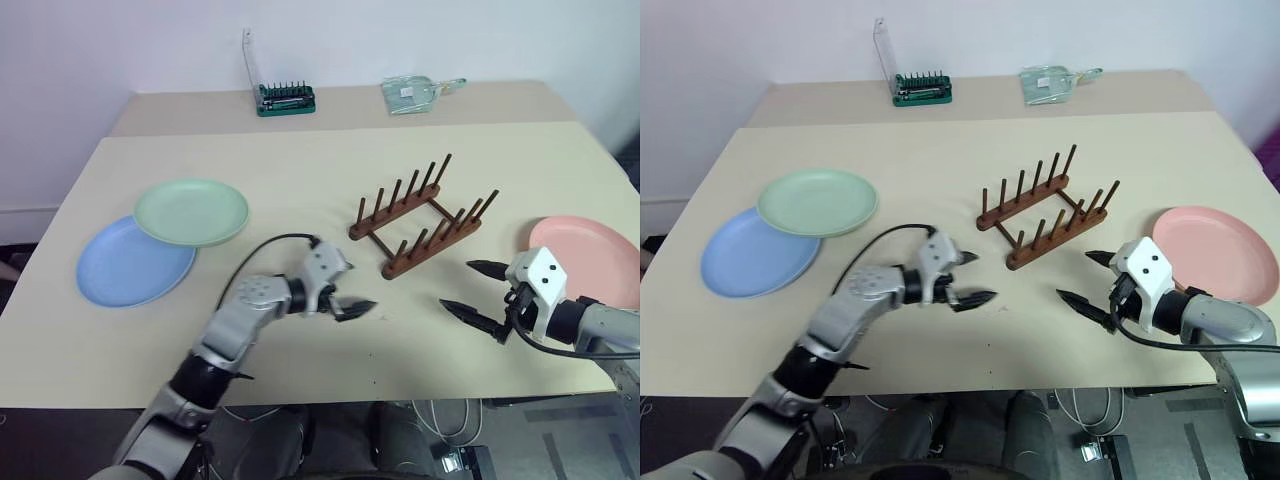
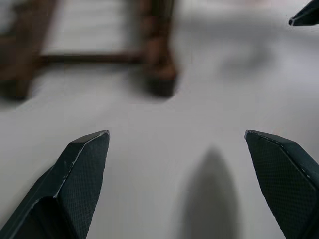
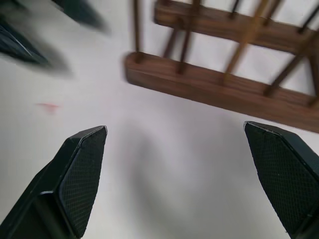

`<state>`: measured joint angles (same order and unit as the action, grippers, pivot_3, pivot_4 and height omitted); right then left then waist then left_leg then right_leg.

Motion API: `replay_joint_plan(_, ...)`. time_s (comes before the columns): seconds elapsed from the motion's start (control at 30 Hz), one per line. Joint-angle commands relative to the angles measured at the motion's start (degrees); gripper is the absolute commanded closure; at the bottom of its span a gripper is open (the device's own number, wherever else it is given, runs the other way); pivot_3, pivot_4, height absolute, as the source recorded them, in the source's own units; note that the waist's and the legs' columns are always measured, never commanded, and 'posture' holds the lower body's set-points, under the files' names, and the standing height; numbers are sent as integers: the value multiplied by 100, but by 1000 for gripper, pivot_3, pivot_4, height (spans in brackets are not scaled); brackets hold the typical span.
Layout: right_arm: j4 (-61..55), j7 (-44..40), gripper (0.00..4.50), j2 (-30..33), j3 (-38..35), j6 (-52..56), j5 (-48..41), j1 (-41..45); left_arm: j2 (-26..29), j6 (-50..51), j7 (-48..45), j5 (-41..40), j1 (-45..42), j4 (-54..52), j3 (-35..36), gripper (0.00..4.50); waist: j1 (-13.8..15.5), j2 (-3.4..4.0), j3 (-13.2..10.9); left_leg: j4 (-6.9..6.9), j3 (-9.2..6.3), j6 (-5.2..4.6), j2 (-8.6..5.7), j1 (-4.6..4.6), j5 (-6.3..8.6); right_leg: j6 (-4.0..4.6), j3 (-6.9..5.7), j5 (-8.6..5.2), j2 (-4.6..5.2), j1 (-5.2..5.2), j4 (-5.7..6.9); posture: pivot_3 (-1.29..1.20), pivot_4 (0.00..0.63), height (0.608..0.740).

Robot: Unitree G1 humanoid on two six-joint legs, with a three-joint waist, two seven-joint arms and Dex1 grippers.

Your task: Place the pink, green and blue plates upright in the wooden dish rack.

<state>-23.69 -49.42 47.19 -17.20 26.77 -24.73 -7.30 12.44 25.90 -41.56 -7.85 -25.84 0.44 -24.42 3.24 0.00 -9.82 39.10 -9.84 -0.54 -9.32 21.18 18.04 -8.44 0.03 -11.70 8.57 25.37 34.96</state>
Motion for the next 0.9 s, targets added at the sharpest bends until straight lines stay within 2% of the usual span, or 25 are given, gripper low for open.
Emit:
replay_joint_plan(0.03,-354,115,0,-55,-43,87,-102,-34,-513,-167,285,240,-322,738,-132,29,9,0,0,-1,0,0,0,0,0,0,0,0,-1,1,1,0,150,735)
replay_joint_plan(0.17,-509,250,0,-126,39,143,-65,-94,-916,-262,638,570,-600,1429,-156,29,73,-6,0,5,1,-3,-3,0,0,-7,0,4,2,-9,-4,0,150,735)
replay_joint_plan(0.27,-694,300,0,-156,41,227,-125,-181,-1089,-368,840,608,-546,1475,-12,789,59,-6,1,6,2,-3,-4,-1,1,-11,0,5,2,-10,-7,0,150,735)
replay_joint_plan(0.47,-813,375,0,-196,103,209,-56,-364,-1110,-465,1003,719,-351,1375,82,3788,56,-5,2,6,1,-3,-3,-2,0,-11,1,6,1,-8,-5,0,150,735)
replay_joint_plan(0.6,-809,390,0,-180,43,222,-45,-471,-953,-765,798,785,-412,1389,48,3821,51,-5,2,6,1,-3,-3,-4,1,-11,1,6,1,-9,-5,0,150,735)
replay_joint_plan(0.8,-759,93,0,-7,-119,201,-91,-845,-166,-1950,-1144,358,-1014,1880,135,3821,48,-7,0,4,3,-2,-3,-2,0,-10,1,6,0,-4,-1,0,150,735)
replay_joint_plan(0.9,-758,113,0,-57,-124,165,-52,-858,-39,-2189,-1540,320,-1326,2388,233,3821,55,-7,0,5,3,-4,-4,-1,1,-10,0,6,1,-4,-2,0,150,735)
